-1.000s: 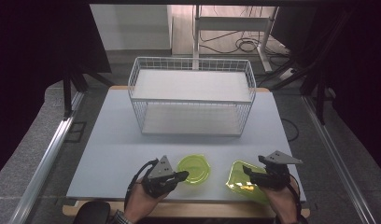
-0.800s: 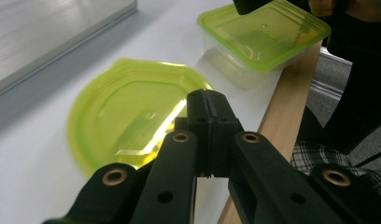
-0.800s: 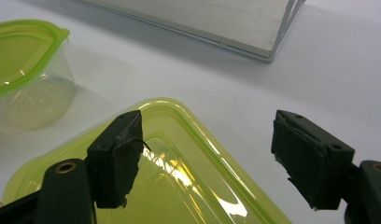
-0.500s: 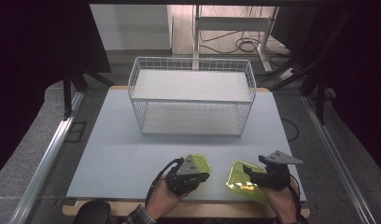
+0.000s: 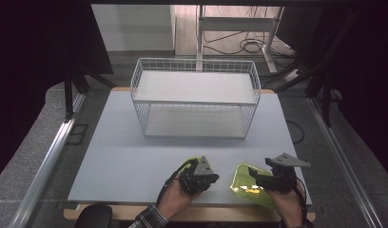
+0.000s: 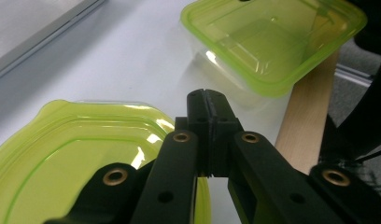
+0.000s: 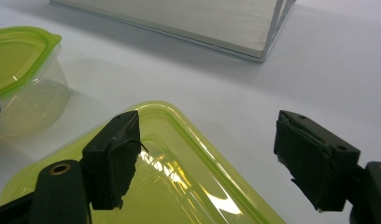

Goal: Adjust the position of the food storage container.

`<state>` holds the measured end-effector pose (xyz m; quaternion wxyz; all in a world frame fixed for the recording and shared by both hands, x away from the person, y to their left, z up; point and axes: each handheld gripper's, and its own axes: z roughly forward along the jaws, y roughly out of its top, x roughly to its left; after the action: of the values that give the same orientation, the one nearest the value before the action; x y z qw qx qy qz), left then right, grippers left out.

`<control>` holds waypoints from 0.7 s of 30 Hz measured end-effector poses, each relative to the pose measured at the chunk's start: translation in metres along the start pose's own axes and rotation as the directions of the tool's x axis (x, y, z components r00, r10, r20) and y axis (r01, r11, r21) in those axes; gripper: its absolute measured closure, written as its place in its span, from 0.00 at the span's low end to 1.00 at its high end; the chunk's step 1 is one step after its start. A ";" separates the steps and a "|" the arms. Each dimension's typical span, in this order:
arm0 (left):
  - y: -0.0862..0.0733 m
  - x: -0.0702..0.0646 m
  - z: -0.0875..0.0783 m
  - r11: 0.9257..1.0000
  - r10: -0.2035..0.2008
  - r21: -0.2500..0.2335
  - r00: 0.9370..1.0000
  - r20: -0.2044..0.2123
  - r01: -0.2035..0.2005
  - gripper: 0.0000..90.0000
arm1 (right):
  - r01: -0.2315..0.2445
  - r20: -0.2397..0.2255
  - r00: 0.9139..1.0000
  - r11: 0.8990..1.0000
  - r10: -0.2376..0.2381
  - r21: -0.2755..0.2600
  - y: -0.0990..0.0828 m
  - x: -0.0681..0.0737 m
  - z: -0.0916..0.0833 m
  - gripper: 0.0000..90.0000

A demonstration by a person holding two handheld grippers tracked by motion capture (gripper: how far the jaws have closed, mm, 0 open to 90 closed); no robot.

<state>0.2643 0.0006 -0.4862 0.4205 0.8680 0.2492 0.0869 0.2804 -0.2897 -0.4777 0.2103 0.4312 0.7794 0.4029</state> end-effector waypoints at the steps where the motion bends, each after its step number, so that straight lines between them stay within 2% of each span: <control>1: -0.001 0.002 -0.001 1.000 -0.003 0.001 1.000 -0.006 0.003 1.00 | 0.001 0.000 1.000 1.000 -0.001 -0.001 0.000 0.000 0.000 0.25; 5: -0.004 0.009 -0.006 1.000 -0.016 0.008 0.999 -0.027 0.017 1.00 | 0.001 -0.002 1.000 1.000 -0.001 -0.003 0.000 0.000 0.000 0.25; 6: -0.007 0.014 -0.009 0.999 -0.040 0.000 0.999 -0.036 0.041 1.00 | -0.001 -0.002 1.000 1.000 0.001 -0.003 0.000 0.000 0.000 0.25; 16: -0.025 0.039 -0.031 0.995 -0.100 -0.005 0.991 -0.087 0.100 1.00 | 0.003 -0.005 1.000 1.000 -0.003 0.008 0.000 0.001 0.002 0.24; 17: -0.030 0.044 -0.035 0.994 -0.109 0.005 0.988 -0.111 0.110 1.00 | 0.000 -0.009 1.000 1.000 0.000 0.011 0.000 0.002 0.002 0.24; 20: -0.036 0.049 -0.038 0.993 -0.118 0.016 0.985 -0.129 0.121 1.00 | -0.010 -0.014 1.000 1.000 0.011 0.012 0.000 0.001 0.003 0.23; 21: -0.042 0.054 -0.041 0.990 -0.136 0.016 0.980 -0.143 0.140 1.00 | -0.013 -0.014 1.000 1.000 0.013 0.012 0.000 0.001 0.003 0.23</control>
<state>0.2811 0.0785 -0.4960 0.3954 0.8457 0.3391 0.1158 0.2812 -0.2875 -0.4794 0.1995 0.4348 0.7804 0.4025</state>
